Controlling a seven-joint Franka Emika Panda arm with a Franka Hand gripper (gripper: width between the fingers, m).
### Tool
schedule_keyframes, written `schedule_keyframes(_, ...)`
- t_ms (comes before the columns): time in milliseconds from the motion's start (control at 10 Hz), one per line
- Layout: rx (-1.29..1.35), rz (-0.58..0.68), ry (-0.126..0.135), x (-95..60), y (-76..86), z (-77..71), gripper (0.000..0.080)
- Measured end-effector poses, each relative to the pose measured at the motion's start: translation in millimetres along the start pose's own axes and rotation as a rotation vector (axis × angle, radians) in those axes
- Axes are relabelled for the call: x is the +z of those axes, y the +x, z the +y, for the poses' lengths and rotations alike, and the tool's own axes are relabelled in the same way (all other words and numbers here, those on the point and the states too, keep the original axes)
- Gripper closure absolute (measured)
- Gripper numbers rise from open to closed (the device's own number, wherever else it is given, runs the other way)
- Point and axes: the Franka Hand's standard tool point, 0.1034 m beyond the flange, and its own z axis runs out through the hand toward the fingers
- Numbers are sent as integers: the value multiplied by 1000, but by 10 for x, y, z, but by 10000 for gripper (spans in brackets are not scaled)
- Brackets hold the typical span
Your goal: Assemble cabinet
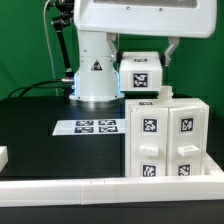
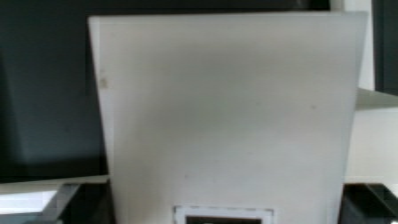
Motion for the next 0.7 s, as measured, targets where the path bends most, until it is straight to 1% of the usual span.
schedule_keyframes(100, -12, 2, 0, -1, 0, -85, 236)
schedule_keyframes(400, -17, 12, -2, -18, 82, -181, 236)
schedule_keyframes(600, -18, 10, -3, -2, 75, -197, 236)
schedule_keyframes(700, -18, 8, -3, 15, 60, -233, 236)
